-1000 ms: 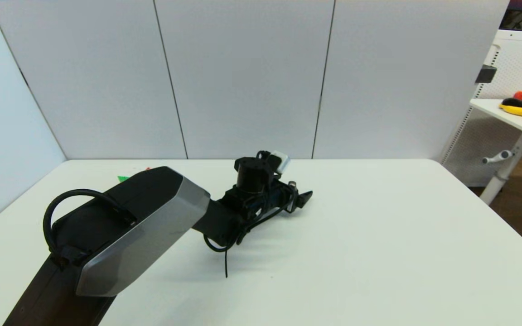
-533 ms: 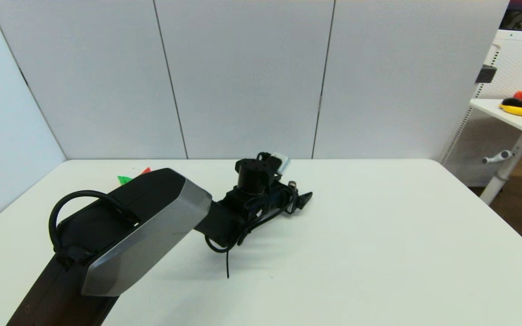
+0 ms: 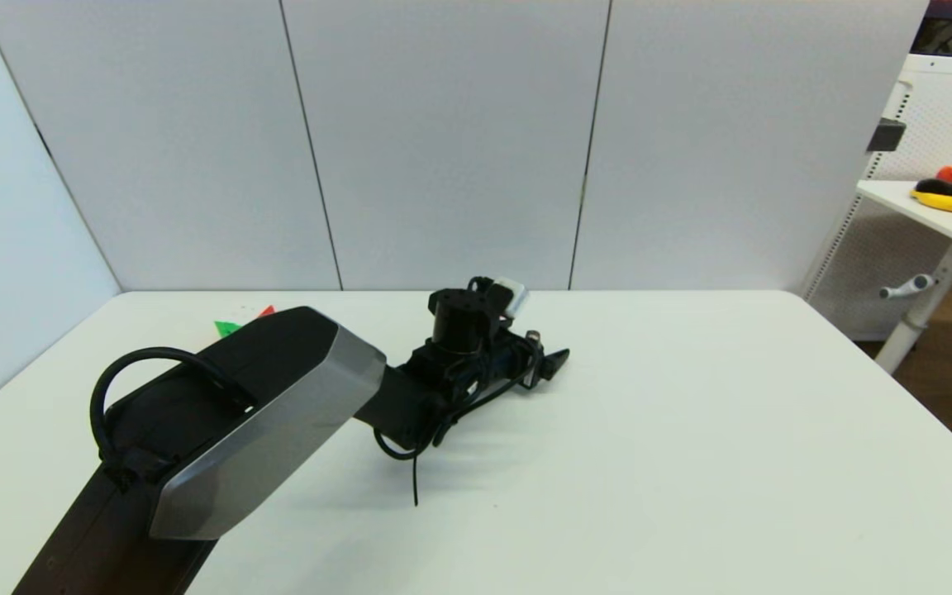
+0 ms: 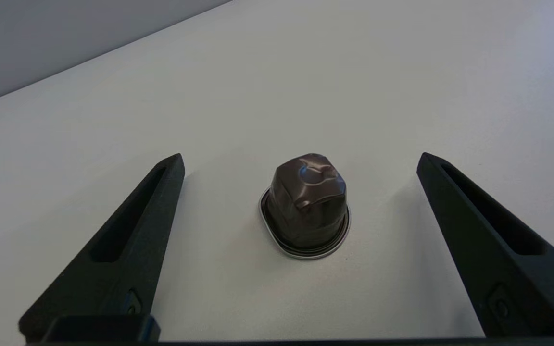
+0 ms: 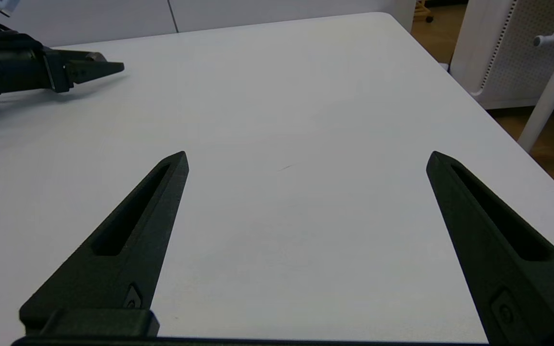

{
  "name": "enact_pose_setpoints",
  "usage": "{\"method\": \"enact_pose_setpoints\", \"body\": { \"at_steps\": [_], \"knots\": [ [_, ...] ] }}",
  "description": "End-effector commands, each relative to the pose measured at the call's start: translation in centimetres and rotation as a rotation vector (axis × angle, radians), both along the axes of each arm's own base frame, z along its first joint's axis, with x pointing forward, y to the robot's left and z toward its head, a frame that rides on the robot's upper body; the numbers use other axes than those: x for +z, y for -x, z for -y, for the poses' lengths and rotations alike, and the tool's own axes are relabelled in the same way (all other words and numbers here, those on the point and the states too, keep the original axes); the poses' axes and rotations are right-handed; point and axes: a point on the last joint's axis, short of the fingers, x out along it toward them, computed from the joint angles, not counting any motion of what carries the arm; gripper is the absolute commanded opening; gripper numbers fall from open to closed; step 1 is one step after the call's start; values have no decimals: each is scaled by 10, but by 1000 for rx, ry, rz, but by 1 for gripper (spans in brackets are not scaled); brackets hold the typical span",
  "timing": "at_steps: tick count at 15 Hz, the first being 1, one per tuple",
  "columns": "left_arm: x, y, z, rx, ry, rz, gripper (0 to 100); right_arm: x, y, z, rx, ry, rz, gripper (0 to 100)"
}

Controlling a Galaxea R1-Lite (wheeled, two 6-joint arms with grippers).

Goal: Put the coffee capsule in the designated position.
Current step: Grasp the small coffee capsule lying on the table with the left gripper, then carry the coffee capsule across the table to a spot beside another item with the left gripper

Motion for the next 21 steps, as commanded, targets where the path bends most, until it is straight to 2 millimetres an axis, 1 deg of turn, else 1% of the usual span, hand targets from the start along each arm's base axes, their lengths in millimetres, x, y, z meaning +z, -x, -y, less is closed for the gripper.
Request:
{"method": "enact_pose_setpoints", "body": {
  "at_steps": [1,3,6,7,17,19,20,21],
  "knots": [
    [-1,0,0,-1,2,2,100,0,0,0,-1,-1,-1,100],
    [2,-2,1,-1,8,9,100,0,0,0,0,-1,-2,100],
    [-1,-2,1,-3,5,6,100,0,0,0,0,-1,-1,100],
    [-1,-2,1,-3,5,5,0,0,0,0,0,-1,-1,100],
    [-3,-1,1,-2,2,-1,0,0,0,0,0,-1,-2,100],
    [9,0,-1,-1,14,14,0,0,0,0,0,-1,-2,100],
    [18,0,-4,3,19,23,0,0,0,0,0,-1,-1,100],
    [33,-2,-13,18,15,28,0,0,0,0,0,-1,-2,100]
  ]
}}
